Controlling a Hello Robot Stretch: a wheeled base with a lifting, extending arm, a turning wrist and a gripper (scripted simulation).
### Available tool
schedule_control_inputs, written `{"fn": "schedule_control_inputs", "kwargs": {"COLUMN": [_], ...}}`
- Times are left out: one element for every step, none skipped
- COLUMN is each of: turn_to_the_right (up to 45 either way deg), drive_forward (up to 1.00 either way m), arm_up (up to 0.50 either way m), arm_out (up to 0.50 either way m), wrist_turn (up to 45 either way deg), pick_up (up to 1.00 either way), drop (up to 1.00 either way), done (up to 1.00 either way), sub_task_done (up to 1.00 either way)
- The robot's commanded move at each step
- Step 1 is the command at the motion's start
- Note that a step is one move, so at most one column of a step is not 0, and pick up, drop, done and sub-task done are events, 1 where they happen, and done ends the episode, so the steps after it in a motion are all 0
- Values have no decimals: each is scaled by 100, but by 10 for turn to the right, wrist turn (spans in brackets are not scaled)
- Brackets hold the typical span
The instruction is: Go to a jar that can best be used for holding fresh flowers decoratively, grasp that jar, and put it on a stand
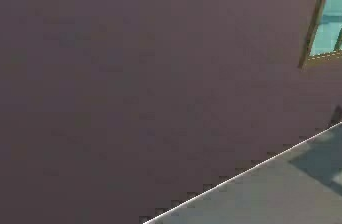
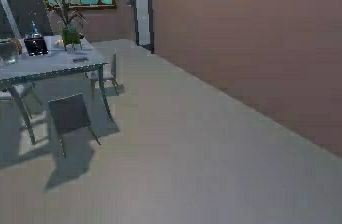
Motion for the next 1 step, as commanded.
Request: {"fn": "schedule_control_inputs", "kwargs": {"turn_to_the_right": [450], "drive_forward": [0], "arm_up": [0], "arm_out": [0], "wrist_turn": [0], "pick_up": [0], "drop": [0], "done": [0], "sub_task_done": [0]}}
